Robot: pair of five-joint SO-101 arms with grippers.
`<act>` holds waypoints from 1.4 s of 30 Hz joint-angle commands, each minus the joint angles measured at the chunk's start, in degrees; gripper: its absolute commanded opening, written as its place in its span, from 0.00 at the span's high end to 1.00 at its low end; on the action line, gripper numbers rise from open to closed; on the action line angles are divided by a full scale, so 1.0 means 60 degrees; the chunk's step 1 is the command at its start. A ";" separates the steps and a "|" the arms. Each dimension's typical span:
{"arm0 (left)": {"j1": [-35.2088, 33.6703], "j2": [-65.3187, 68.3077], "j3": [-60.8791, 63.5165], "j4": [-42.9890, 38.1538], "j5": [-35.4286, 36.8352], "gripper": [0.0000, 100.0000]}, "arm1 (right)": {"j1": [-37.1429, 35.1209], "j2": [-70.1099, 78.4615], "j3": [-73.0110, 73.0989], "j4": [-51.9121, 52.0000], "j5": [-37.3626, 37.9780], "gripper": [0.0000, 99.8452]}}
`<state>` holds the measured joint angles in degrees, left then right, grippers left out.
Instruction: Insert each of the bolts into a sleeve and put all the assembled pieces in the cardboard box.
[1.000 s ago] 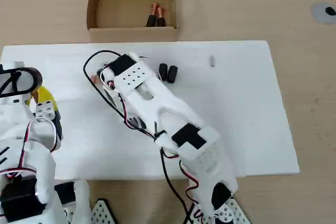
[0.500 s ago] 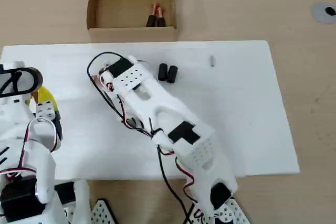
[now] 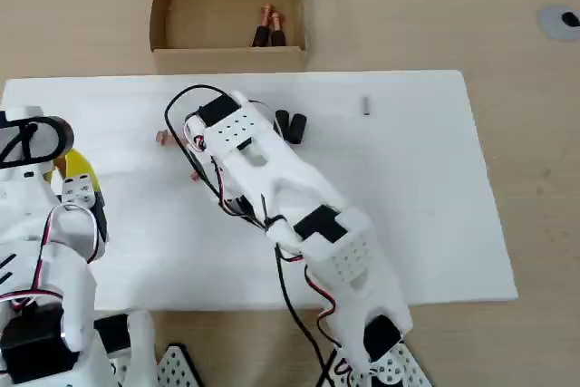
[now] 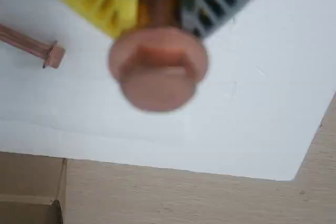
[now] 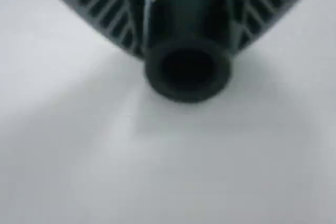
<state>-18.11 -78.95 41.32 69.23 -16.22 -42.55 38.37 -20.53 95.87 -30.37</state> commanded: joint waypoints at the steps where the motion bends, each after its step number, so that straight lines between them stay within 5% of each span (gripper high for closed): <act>1: 0.0044 -0.0110 -0.0132 0.0015 -0.0059 1.00 | 0.0051 0.0007 -0.0388 -0.0117 -0.0088 0.99; 15: 0.0044 -0.0110 -0.1685 0.0015 0.0923 1.00 | 0.0960 -0.4300 -0.2630 0.0689 0.0015 0.99; 25: 0.0088 -0.1707 -0.1788 -0.0015 0.1832 1.00 | 0.0857 -0.9121 -0.2689 0.0982 0.3707 0.99; 31: 0.0117 -0.2337 -0.1773 -0.0044 0.1832 1.00 | -0.0901 -1.0454 -0.0344 0.0527 0.4952 0.99; 42: 0.0117 -0.2410 -0.0147 -0.1612 0.1934 1.00 | -0.1048 -1.2813 0.7802 -0.6374 0.5553 0.99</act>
<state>-18.11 -93.27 39.12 62.99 -5.67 -48.26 -35.74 15.52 68.62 1.98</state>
